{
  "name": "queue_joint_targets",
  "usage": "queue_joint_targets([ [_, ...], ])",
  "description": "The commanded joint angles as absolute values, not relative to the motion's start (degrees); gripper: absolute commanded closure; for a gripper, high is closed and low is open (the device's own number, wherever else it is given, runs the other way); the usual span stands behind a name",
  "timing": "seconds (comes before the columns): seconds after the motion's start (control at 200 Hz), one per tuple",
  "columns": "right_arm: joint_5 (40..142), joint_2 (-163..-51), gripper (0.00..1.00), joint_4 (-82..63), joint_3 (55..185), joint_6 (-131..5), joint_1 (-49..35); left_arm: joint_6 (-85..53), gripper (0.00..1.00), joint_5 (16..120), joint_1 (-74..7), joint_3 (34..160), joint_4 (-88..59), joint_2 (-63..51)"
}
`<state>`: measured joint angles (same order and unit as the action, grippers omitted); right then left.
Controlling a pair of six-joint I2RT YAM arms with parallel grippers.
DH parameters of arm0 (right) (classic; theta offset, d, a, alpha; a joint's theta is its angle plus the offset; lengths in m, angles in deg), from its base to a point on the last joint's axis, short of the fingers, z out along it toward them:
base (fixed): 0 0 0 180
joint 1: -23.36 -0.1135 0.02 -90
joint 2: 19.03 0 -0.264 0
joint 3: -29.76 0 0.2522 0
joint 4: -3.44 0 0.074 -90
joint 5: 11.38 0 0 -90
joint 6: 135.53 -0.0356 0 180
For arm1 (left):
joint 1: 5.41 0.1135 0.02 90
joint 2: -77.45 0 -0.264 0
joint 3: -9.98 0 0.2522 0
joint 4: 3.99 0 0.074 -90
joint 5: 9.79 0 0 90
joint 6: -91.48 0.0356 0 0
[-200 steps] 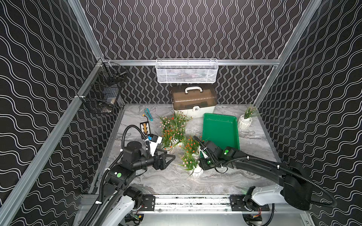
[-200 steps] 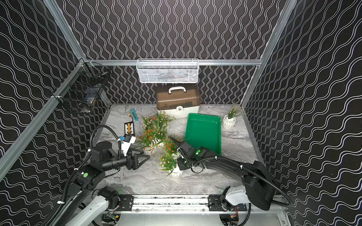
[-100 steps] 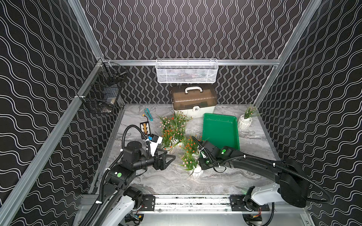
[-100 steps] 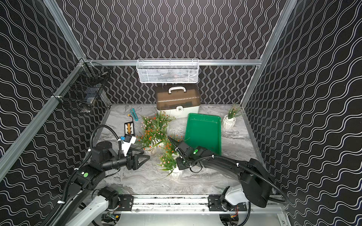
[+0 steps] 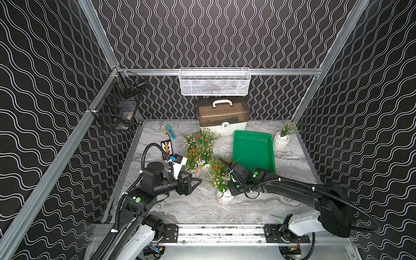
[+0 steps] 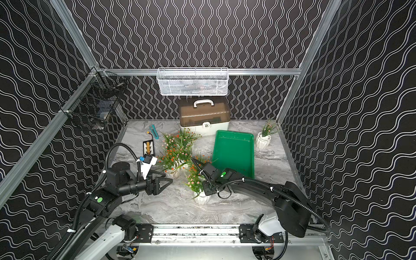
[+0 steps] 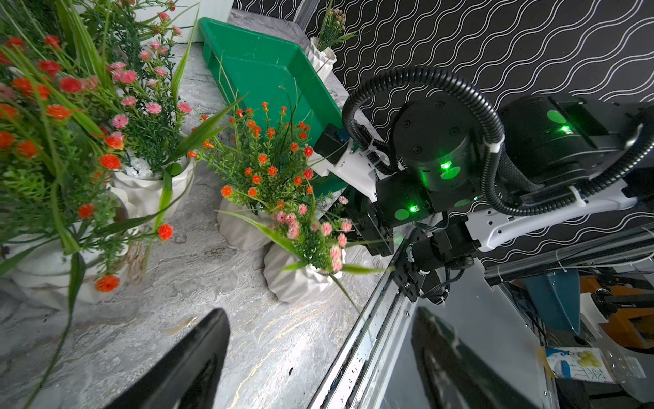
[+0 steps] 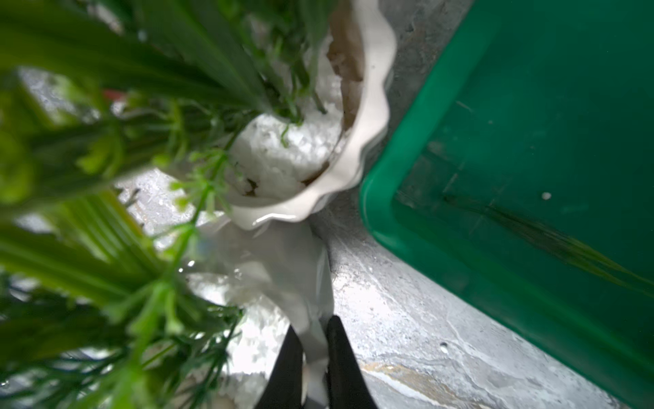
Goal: Put the potted gypsophila into the storage box
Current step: Pick up the baby's breath potted plant from the center of the board, then place the baby's breath potted plant at the storage box.
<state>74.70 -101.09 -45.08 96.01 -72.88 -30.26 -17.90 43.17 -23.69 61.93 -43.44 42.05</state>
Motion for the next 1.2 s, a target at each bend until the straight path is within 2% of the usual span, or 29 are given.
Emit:
queue_joint_targets([
  [0.0,73.35,-99.88,0.9,-46.25,96.69,-73.56,-30.51,-16.98,0.16,43.3,-23.77,62.38,-42.95,41.76],
  [0.525,72.46,-88.0,1.0,-51.31,97.39,-75.72,-31.65,-16.8,0.16,42.69,-23.74,62.25,-42.71,42.03],
  [0.911,58.03,-79.47,1.0,-59.11,103.64,-75.81,-31.16,-16.55,0.16,42.87,-23.76,62.31,-42.89,42.16],
  [1.056,56.99,-78.46,1.0,-59.97,107.06,-73.31,-26.84,-16.51,0.16,42.8,-23.7,62.25,-42.8,42.38],
  [1.196,61.39,-78.05,1.0,-58.62,109.68,-69.8,-17.81,-16.43,0.16,42.69,-23.74,62.26,-42.79,42.43],
])
